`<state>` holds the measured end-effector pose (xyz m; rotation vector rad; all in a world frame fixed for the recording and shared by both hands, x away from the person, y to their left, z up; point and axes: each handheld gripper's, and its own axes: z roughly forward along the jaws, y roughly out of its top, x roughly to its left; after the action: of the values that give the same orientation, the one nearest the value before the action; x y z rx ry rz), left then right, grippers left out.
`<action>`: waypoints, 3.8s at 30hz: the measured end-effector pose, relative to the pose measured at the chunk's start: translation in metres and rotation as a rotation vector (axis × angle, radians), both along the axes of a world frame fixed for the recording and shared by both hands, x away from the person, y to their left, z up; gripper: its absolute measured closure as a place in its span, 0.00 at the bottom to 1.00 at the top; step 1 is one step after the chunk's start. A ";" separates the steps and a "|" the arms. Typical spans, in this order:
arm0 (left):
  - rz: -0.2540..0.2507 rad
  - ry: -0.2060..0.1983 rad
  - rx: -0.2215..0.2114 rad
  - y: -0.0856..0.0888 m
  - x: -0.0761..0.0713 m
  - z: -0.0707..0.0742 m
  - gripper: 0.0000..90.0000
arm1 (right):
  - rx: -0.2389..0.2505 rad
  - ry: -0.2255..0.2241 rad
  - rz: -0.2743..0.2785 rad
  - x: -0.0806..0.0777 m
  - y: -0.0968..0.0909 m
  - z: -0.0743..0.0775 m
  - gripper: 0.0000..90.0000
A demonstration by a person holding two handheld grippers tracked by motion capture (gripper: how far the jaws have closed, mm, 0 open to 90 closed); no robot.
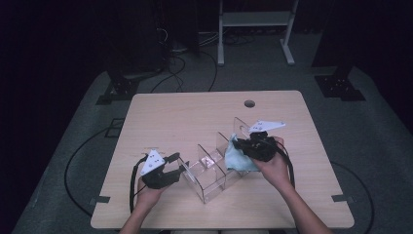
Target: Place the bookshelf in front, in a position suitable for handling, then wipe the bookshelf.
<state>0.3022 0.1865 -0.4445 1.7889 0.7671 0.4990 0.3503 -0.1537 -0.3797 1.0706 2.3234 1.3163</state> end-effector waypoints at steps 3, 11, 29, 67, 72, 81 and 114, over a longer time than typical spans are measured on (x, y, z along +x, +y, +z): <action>0.003 0.000 -0.004 -0.001 0.001 0.000 0.52 | 0.004 0.018 -0.005 0.008 0.005 0.001 0.93; -0.007 -0.003 0.001 0.001 0.001 0.000 0.52 | 0.002 0.050 -0.030 0.032 0.023 0.003 0.93; -0.001 0.003 0.001 0.000 0.001 0.000 0.52 | -0.044 0.036 -0.036 0.033 0.029 0.005 0.93; 0.018 0.009 0.008 -0.004 0.001 0.001 0.52 | 0.057 -0.017 0.101 -0.050 0.009 0.023 0.93; 0.019 0.010 0.006 -0.005 0.002 0.000 0.52 | 0.041 0.008 0.145 -0.064 0.022 0.011 0.94; 0.027 0.009 0.009 -0.006 0.002 0.000 0.52 | 0.044 0.019 0.131 -0.049 0.037 0.000 0.94; 0.027 0.007 0.015 -0.008 0.002 0.001 0.53 | -0.009 -0.025 0.109 -0.045 0.055 0.002 0.94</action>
<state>0.3043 0.1786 -0.4439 1.7968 0.7951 0.5183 0.3054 -0.0986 -0.3775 0.9313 2.3974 1.3480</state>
